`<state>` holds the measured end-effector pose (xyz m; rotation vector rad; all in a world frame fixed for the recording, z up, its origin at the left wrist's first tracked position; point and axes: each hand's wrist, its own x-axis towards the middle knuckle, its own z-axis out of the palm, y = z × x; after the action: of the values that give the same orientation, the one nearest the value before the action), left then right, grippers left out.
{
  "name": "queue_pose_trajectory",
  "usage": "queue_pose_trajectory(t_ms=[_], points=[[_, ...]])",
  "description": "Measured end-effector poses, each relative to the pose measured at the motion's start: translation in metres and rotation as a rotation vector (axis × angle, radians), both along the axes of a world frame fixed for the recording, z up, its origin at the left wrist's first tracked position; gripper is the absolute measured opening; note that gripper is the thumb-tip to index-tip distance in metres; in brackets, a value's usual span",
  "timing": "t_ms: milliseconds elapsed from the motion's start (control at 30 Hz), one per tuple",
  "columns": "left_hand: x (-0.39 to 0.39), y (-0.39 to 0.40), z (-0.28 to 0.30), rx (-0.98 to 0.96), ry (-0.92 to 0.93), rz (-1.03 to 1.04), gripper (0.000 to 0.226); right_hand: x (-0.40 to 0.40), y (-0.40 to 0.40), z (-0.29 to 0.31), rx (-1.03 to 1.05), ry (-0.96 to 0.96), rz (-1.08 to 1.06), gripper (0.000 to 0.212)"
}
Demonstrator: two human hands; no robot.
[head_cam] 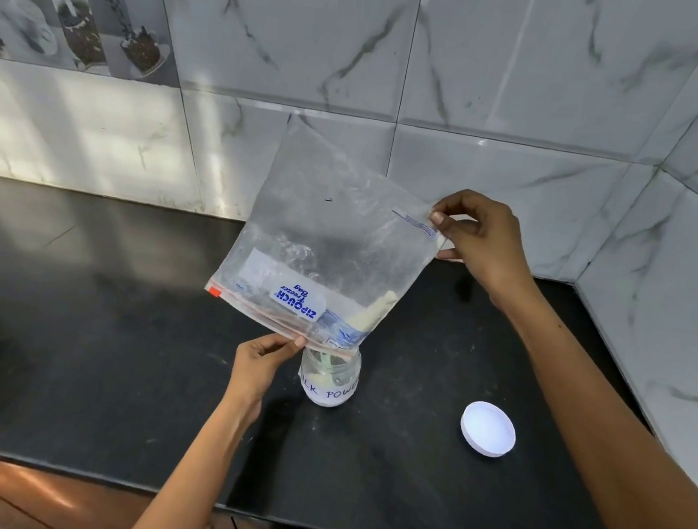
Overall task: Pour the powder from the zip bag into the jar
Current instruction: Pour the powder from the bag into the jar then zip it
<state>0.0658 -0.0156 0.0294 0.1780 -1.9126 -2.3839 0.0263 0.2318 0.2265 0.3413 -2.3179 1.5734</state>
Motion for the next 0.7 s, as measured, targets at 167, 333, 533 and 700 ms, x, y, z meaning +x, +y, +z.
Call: queue_pose_trajectory(t_ms=[167,333,533,700], points=[[0.0,0.002,0.001,0.008,0.0,0.011,0.011,-0.001,-0.002,-0.002,0.03,0.012,-0.002,0.005],[0.0,0.003,0.001,0.014,0.003,0.023,0.01,-0.003,0.004,-0.009,-0.069,-0.037,-0.025,0.007],[-0.001,0.004,0.001,0.011,-0.003,0.034,0.009,0.002,0.018,-0.029,-0.156,-0.185,0.011,0.047],[-0.001,0.005,0.002,0.013,-0.009,0.031,0.008,0.005,0.023,-0.028,-0.279,-0.215,0.014,0.025]])
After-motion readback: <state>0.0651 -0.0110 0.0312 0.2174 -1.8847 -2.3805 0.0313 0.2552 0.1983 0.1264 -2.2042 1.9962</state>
